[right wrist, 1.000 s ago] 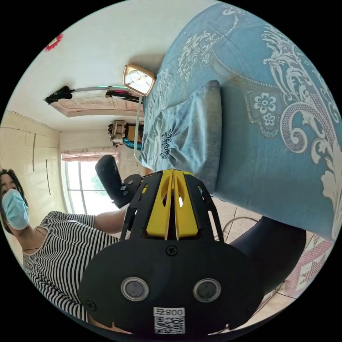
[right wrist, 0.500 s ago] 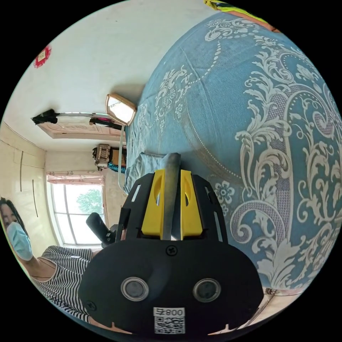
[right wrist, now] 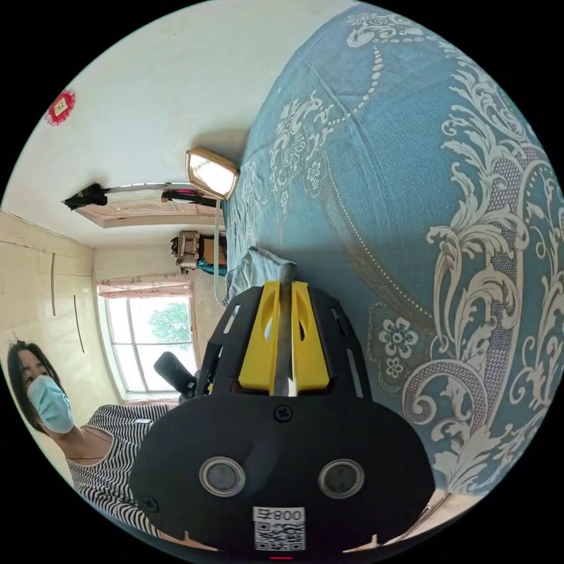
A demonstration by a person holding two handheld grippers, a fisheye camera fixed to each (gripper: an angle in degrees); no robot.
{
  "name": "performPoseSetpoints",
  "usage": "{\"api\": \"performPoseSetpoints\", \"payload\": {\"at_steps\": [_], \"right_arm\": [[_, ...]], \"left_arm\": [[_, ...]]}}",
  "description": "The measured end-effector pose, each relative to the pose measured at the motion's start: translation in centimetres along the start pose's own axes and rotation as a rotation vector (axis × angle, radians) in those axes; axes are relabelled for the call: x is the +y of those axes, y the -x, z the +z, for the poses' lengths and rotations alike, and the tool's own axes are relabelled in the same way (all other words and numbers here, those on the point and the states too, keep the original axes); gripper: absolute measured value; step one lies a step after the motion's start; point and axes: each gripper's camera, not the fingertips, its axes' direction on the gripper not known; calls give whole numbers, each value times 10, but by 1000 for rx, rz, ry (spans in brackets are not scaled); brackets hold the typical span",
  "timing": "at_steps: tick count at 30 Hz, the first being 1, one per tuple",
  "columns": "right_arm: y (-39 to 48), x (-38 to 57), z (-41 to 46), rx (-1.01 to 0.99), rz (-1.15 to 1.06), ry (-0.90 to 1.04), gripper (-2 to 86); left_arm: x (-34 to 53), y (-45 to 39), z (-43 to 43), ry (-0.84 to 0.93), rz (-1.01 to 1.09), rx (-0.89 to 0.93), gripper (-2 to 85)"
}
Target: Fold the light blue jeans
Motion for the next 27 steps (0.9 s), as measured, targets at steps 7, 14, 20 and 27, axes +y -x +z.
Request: {"api": "performPoseSetpoints", "payload": {"at_steps": [7,14,20,27], "right_arm": [[15,6,-43,-18,-38,-24,26],[5,49,-133,17,-5,-142,25],[-2,77,-160,11,74,-218,25],[74,44,-133,-35,-5,-248,26]], "left_arm": [[6,6,12,22,84,-1,24],[16,13,37,56,212,107,22],[47,48,47,63,231,172,22],[109,139,-8,-146,103,253,23]]}}
